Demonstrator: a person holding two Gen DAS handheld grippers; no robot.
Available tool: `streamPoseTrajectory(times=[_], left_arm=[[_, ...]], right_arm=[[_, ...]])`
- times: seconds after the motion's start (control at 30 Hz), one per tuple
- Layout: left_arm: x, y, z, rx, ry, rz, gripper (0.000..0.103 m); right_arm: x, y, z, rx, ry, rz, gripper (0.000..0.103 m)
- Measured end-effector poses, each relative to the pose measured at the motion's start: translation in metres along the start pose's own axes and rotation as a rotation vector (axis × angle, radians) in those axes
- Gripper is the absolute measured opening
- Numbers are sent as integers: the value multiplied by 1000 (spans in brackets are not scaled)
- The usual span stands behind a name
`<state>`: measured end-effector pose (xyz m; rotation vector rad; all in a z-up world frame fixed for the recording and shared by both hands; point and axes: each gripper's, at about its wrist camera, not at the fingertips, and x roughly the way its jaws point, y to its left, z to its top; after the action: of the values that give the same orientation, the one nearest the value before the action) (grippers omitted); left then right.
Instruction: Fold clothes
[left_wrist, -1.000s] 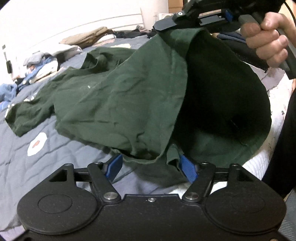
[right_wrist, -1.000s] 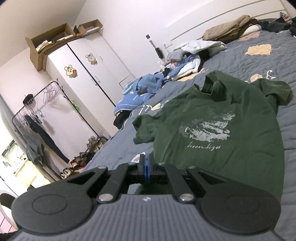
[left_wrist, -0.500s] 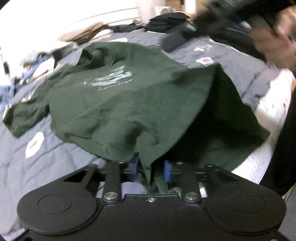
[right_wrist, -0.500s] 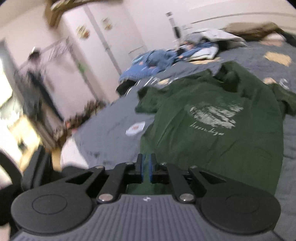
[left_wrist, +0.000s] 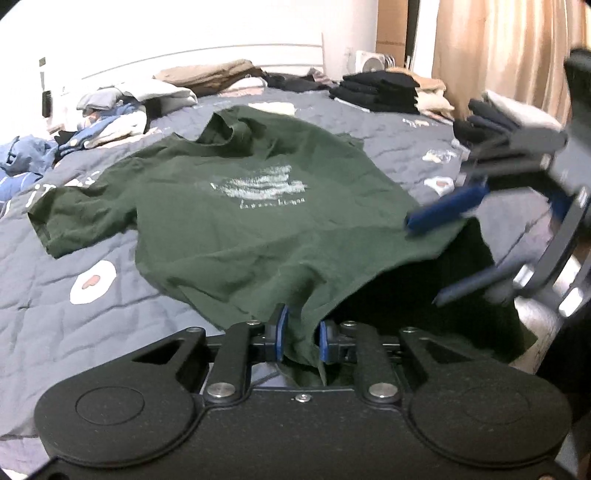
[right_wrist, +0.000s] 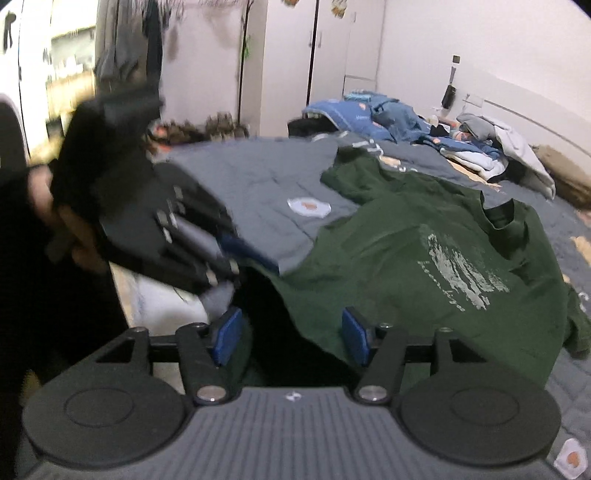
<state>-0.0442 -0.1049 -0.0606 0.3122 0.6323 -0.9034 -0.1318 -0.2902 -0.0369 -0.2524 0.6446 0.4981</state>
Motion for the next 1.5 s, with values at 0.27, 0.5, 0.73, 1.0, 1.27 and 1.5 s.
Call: streamPoseTrajectory(times=[0.27,0.5,0.73,1.0,1.27,1.5], left_arm=[[3,-6,-3,47,29,0,22],[13,-12,-14,112,87,17,29],[0,-4,-11,79,64,-5,3],[-94,30,11,-18,-104,-14,1],[-190,37,48,51,-189,161,0],[-168,34,36,72,-74,220,1]], right_arm=[[12,-31,-4,204,-1,-109,13],[-9,-55,-2,378,-102,-57,13],[-8,-59,2,404,-116,-17,13],[-17,-47,14,415,-185,121,13],[-17,-17,29,378,-226,229,13],[-1,-20,25,431,-187,178,13]])
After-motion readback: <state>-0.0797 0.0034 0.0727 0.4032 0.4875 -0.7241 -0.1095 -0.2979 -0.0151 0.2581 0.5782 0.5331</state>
